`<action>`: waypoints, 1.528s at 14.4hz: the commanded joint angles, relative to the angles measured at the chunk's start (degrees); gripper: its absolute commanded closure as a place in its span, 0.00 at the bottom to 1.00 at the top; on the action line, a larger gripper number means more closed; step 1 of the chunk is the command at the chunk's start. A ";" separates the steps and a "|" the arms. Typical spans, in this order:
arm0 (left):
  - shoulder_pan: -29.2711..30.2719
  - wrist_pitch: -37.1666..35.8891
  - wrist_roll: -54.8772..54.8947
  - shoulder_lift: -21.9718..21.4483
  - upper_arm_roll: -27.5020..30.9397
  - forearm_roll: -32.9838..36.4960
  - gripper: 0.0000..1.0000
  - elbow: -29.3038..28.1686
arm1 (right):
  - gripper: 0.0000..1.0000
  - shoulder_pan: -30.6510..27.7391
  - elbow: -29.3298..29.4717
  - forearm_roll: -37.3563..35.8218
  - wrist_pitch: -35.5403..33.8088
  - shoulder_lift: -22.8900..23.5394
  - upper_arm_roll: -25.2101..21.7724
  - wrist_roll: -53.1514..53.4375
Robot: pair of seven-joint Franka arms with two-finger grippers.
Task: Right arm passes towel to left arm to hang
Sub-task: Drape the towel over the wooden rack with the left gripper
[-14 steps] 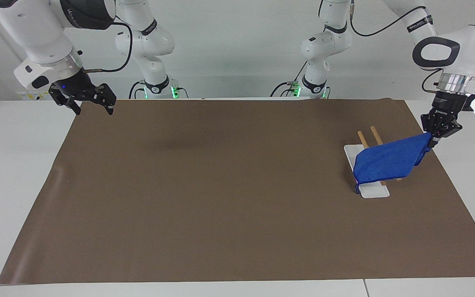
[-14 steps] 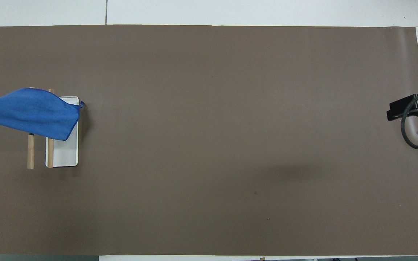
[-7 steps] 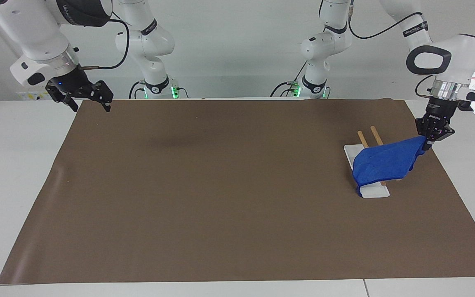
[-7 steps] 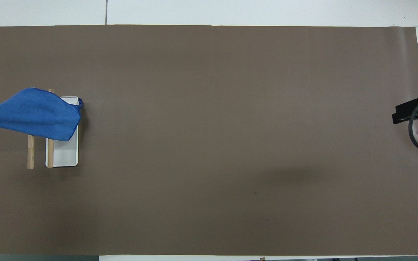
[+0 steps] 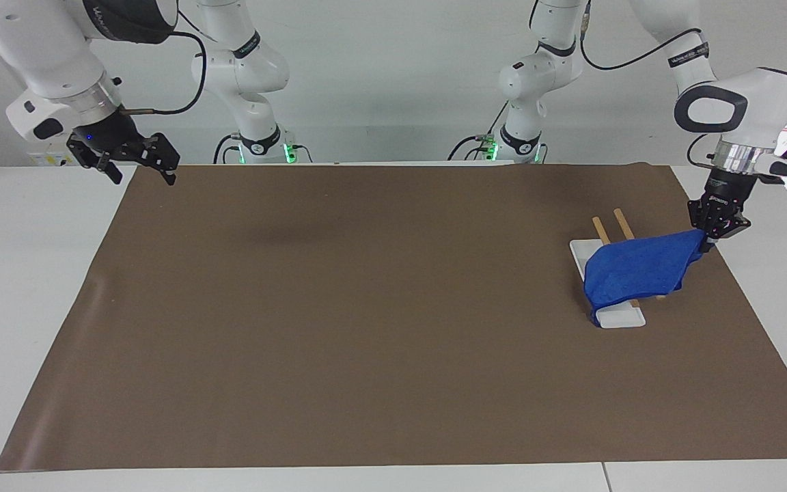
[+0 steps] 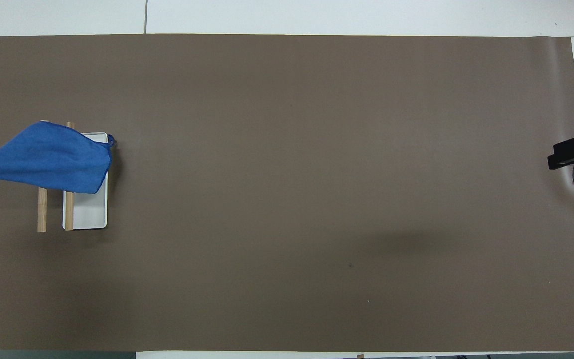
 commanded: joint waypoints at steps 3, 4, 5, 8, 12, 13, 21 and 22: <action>0.50 0.10 2.80 -0.21 -0.35 1.06 0.00 0.78 | 0.00 -0.77 -0.97 0.77 0.51 -1.12 0.65 -1.26; -0.20 -0.26 3.24 -0.21 -0.35 1.24 0.00 1.22 | 0.00 -0.94 -0.97 0.78 0.60 -1.12 0.56 -1.17; -0.38 -0.96 3.60 -0.29 -0.35 2.80 0.00 2.19 | 0.00 -1.12 -1.05 0.78 0.78 -1.12 0.56 -1.26; -4.31 -7.36 7.36 0.23 -0.79 15.18 0.00 7.19 | 0.00 -0.77 -1.23 0.86 0.78 -1.12 0.65 -1.43; -12.05 -9.65 14.91 0.32 -0.79 21.88 0.00 9.05 | 0.00 -0.68 -1.05 0.95 0.69 -1.12 0.74 -1.52; -13.81 -11.84 17.81 0.32 -0.79 22.33 0.00 10.18 | 0.00 -0.68 -1.05 0.95 0.69 -1.12 0.74 -1.52; -20.77 -38.80 36.99 3.04 -0.88 27.95 0.00 26.51 | 0.00 -0.59 -1.05 0.95 1.39 -1.03 0.83 -1.35; -20.77 -41.80 37.70 4.09 -0.79 27.96 0.00 29.59 | 0.00 -0.68 -1.05 1.30 1.48 -1.03 0.83 -1.43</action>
